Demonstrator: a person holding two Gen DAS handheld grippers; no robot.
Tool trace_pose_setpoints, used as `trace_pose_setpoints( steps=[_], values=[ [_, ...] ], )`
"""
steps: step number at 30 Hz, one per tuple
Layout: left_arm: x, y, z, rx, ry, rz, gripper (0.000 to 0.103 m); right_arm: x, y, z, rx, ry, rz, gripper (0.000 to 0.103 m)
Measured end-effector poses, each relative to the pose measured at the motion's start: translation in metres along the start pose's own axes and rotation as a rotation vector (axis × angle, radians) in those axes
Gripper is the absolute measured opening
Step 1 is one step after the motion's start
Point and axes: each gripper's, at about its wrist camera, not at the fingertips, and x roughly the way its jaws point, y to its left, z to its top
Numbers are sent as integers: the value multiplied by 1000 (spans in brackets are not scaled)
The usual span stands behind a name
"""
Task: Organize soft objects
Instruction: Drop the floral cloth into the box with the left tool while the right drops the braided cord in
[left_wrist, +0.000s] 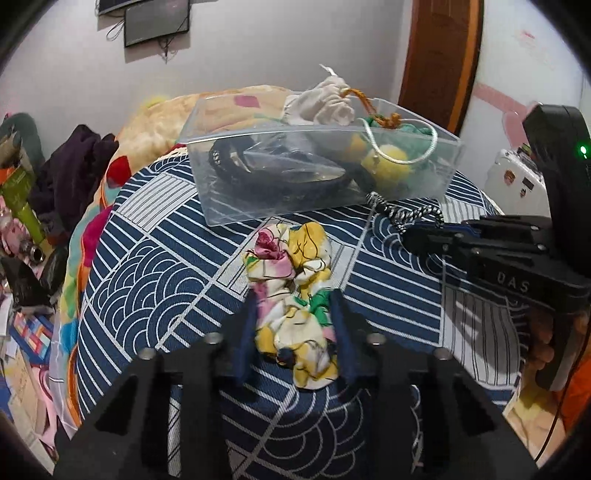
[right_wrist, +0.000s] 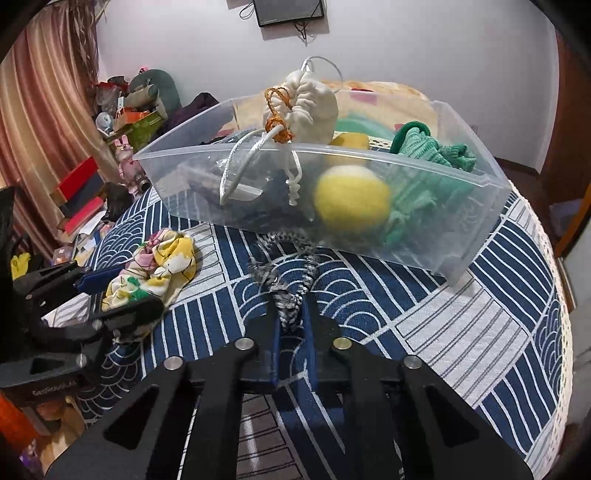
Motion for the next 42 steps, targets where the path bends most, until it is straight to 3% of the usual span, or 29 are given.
trace_pose_setpoints(
  steps=[3,12,17,25,34,42],
  values=[
    [-6,2,-1,3,-12,-3,24,-4,-1,-1,-1,-11,0,8],
    [-41,8,15,-31,-118,-12,22,-38,3,2,-11,-112,3,8],
    [-62,11,32,-43,-192,-21,22,-53,1,9,-9,-167,6,8],
    [-63,24,70,-77,-240,-29,22,-74,-3,32,-17,-270,-46,8],
    [-38,30,109,-73,-244,-16,22,-66,-18,75,1,-325,-130,8],
    [11,33,127,-95,-150,-39,22,-23,-30,94,35,-240,-159,8]
  ],
)
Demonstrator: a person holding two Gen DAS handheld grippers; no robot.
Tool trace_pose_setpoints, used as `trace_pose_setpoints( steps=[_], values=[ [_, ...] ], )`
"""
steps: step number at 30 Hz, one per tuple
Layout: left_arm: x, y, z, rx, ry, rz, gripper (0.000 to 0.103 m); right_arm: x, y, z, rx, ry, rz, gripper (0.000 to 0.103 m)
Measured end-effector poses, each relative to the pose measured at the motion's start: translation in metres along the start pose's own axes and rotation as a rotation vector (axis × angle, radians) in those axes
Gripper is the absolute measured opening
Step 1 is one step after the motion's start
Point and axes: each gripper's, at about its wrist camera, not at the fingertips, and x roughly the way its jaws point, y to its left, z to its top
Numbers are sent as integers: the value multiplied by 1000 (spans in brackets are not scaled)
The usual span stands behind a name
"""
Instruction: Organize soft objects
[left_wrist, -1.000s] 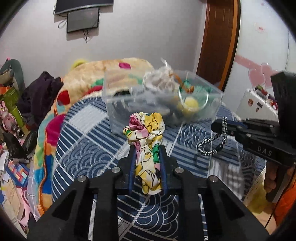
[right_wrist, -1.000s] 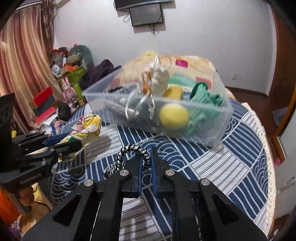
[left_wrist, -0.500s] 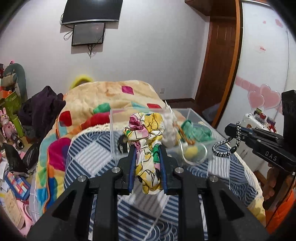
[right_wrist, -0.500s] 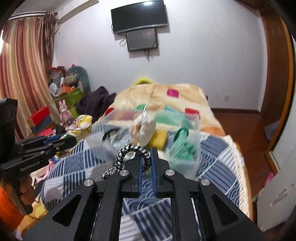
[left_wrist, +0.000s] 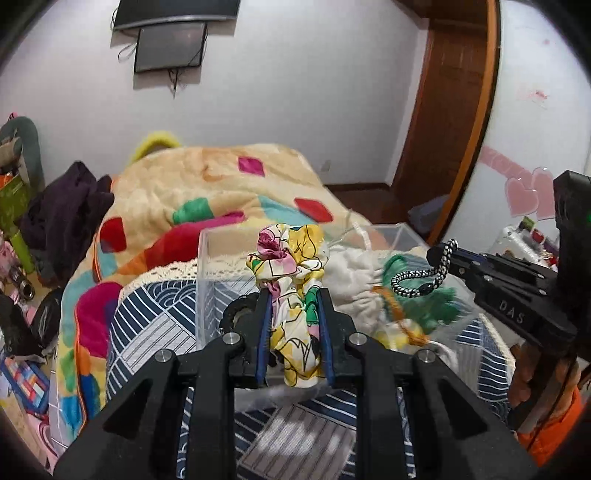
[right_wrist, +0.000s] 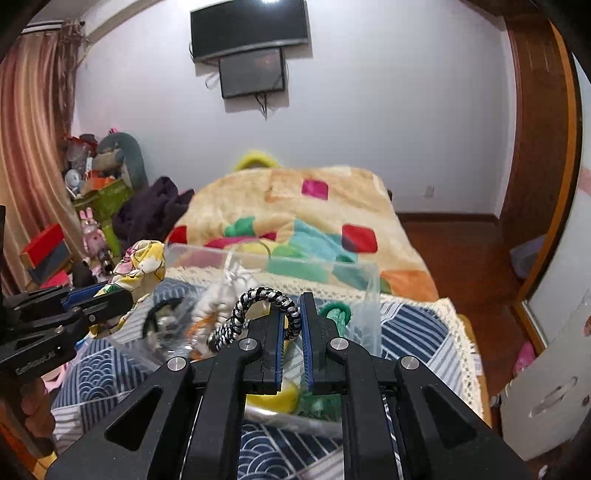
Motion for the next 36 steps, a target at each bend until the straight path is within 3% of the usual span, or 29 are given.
trace_pose_setpoints(
  steps=[8,12,14,16,18,29,36],
  values=[
    [34,-3,-11,38,75,13,26,26,3,-19,-26,124,-20,8],
    [29,-4,-14,41,71,12,47,20,2,-28,-41,146,-16,9],
    [26,-2,-15,32,74,5,48,13,2,-29,-53,137,-29,20],
    [22,-1,-16,27,75,5,49,3,1,-30,-62,126,-18,40],
    [17,1,-17,18,70,7,49,2,-1,-30,-75,122,-18,41],
    [-40,-6,-15,12,-41,-12,53,-30,-3,-33,-81,90,13,48],
    [-87,-17,-3,9,-163,-21,53,-65,-1,-18,-47,-27,37,48]
  ],
)
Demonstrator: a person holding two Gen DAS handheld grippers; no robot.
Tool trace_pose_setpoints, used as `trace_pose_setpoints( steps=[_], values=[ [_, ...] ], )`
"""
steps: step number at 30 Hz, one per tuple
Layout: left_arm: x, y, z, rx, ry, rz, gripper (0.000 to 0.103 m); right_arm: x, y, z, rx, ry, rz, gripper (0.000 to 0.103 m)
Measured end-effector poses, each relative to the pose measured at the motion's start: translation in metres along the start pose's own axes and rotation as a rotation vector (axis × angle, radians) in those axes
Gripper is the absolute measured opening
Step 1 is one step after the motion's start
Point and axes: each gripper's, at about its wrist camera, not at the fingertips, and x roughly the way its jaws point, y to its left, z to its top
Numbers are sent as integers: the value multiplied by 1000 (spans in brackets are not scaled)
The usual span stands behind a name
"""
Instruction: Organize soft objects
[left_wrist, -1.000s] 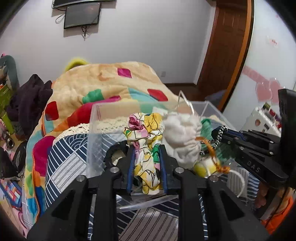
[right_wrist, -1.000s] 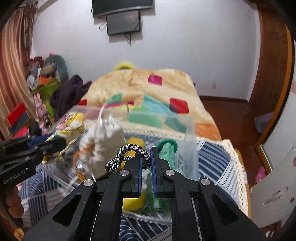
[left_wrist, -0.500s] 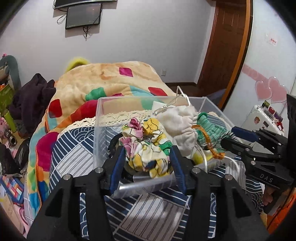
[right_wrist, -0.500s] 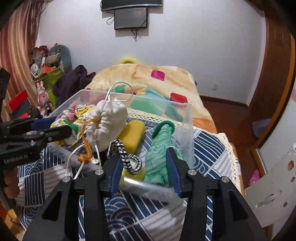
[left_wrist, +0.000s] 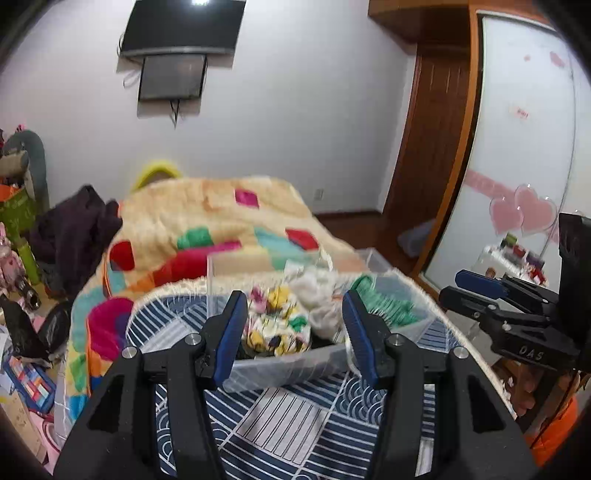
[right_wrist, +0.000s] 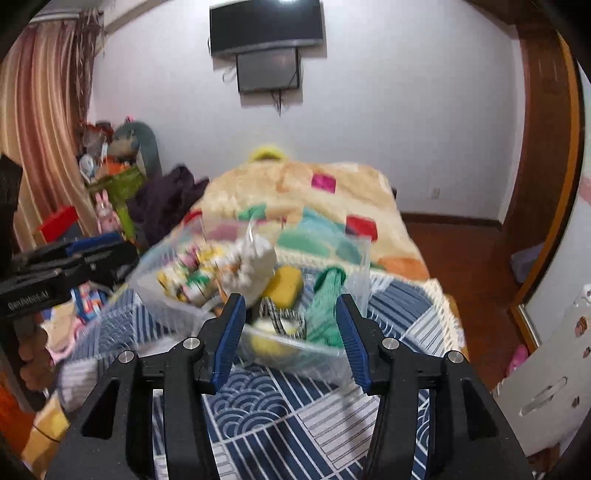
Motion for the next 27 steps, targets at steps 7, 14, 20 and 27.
trace_pose_setpoints(
  steps=[7,14,20,27],
  values=[
    [-47,-16,16,35,-140,28,59,-46,4,21,26,-164,19,56],
    [-81,-30,21,71,-237,53,85,-77,14,30,34,-285,8,84],
    [-96,-35,20,71,-278,68,101,-88,17,30,36,-335,-2,100],
    [-105,-39,15,86,-297,67,102,-93,24,25,21,-365,-13,103]
  ],
)
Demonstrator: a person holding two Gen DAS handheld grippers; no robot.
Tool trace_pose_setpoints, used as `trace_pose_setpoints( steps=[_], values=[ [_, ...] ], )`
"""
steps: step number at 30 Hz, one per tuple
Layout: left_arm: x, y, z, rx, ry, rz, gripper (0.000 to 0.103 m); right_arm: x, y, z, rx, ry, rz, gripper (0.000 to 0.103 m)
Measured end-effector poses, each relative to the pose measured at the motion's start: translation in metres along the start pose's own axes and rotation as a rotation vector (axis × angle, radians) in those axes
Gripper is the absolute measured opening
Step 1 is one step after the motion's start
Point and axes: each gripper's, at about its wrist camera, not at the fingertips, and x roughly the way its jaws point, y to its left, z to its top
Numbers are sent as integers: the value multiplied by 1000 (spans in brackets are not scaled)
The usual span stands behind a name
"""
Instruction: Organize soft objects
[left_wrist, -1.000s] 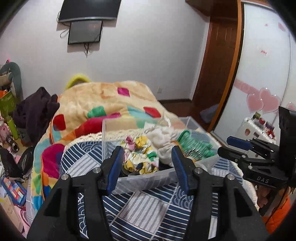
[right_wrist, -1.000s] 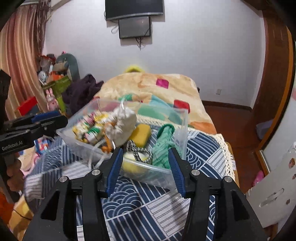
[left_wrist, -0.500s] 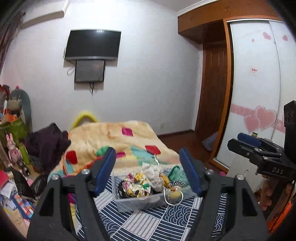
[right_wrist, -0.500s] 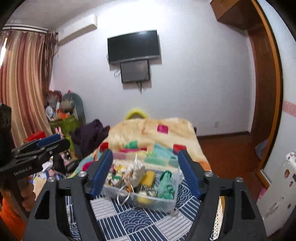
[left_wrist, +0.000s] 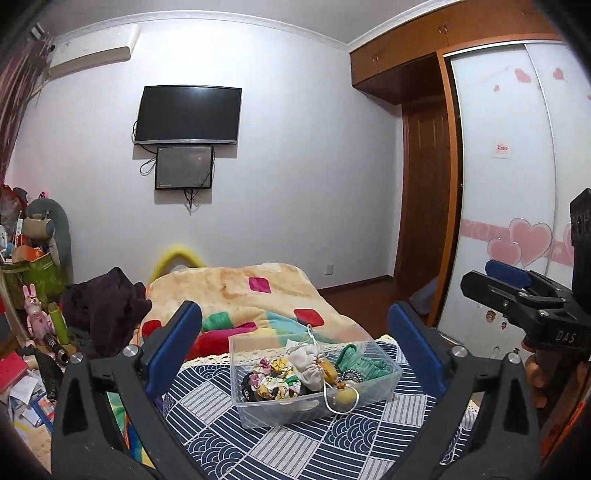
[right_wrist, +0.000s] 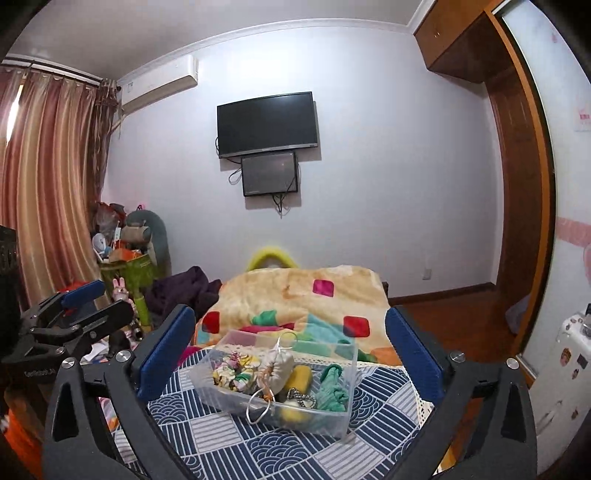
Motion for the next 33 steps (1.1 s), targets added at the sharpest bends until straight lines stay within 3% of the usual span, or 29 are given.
trace_pose_setpoints(
  steps=[33],
  values=[
    [0,0,-7,-10,6,-12,103,-10,5,2,-15,-32,-1,103]
  ],
)
